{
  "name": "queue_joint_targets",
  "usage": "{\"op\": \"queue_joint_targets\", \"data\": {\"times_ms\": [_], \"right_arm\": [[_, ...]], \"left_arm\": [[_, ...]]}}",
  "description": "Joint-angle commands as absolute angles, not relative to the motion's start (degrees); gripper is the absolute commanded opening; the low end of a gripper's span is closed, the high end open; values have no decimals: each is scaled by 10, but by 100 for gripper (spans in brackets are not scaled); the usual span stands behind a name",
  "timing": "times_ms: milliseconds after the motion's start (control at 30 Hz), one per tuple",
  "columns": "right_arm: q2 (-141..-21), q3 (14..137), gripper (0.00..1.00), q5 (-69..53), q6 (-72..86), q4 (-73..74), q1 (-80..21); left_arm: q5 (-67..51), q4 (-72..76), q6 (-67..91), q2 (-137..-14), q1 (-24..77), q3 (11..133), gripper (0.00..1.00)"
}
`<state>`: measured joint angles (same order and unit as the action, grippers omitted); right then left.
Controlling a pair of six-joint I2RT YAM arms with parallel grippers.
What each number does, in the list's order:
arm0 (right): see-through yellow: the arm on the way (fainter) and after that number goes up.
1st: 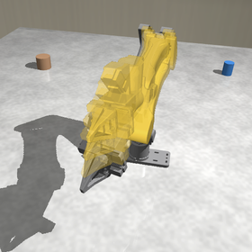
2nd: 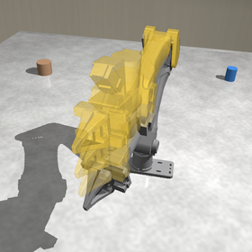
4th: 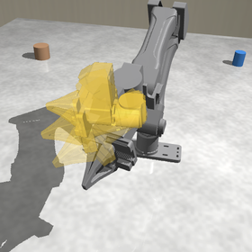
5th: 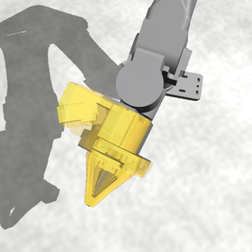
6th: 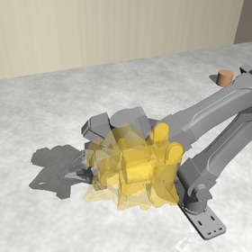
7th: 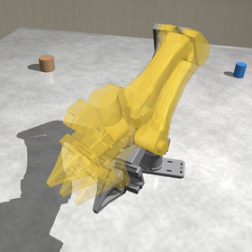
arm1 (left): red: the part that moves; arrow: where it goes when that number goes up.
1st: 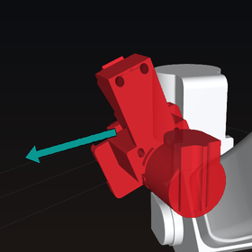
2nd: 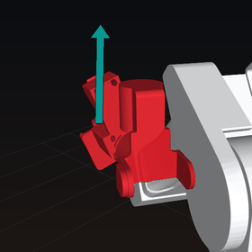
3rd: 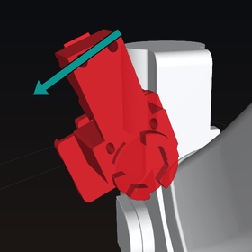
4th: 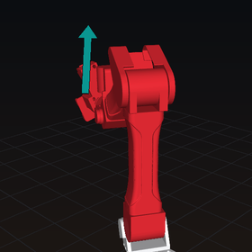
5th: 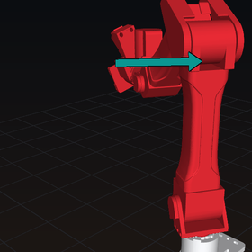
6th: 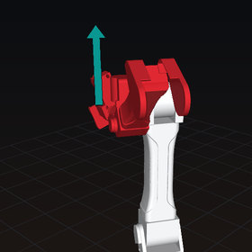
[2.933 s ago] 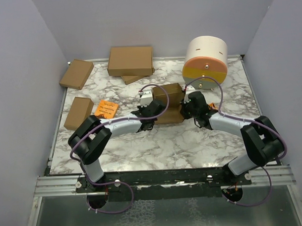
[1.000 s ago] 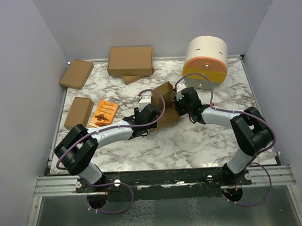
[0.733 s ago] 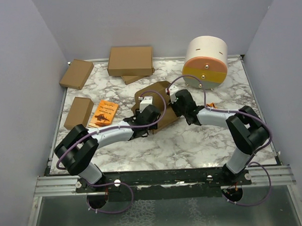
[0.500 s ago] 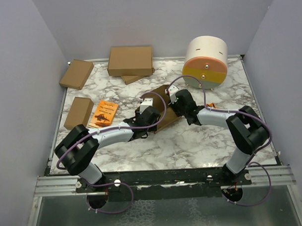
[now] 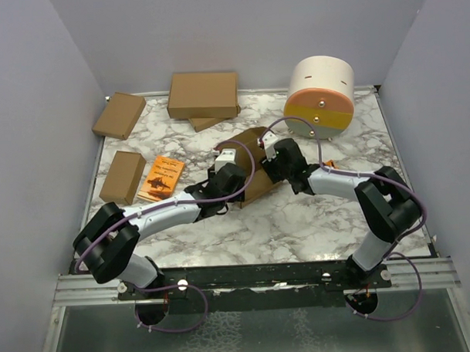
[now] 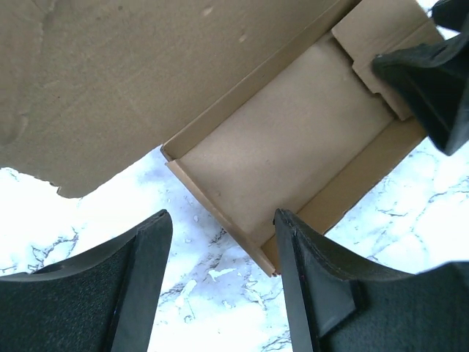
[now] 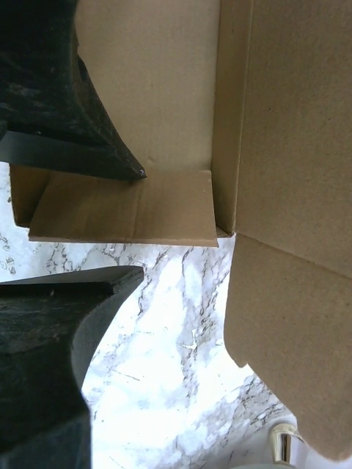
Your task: Fold the paper box
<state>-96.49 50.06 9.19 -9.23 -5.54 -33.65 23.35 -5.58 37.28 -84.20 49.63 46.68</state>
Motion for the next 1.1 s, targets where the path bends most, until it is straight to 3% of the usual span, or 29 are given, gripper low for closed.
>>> {"op": "queue_joint_targets", "data": {"times_ms": [0,133,267,400,533,667,733,833,1067], "right_arm": [[-999,522,49,95,-104,-50,-333],[-1021,529,40,114,-118,-39,-334],[-1020,530,11,128,-142,-38,-334],[-1021,526,5,138,-157,-43,-335],[-1020,526,10,133,-159,-39,-335],[-1005,533,39,115,-158,-25,-334],[-995,533,49,107,-158,-24,-333],[-981,534,55,93,-155,-19,-330],[-976,536,54,69,-162,-10,-321]], "left_arm": [[216,-48,363,-828,499,461,61],[214,-48,363,-826,498,459,61],[212,-52,359,-801,499,458,61],[211,-61,355,-764,499,456,61],[216,-67,350,-727,498,450,61],[225,-74,341,-690,499,446,62],[233,-81,332,-671,498,447,62],[250,-91,320,-643,498,448,63],[268,-92,273,-588,490,447,72]]}}
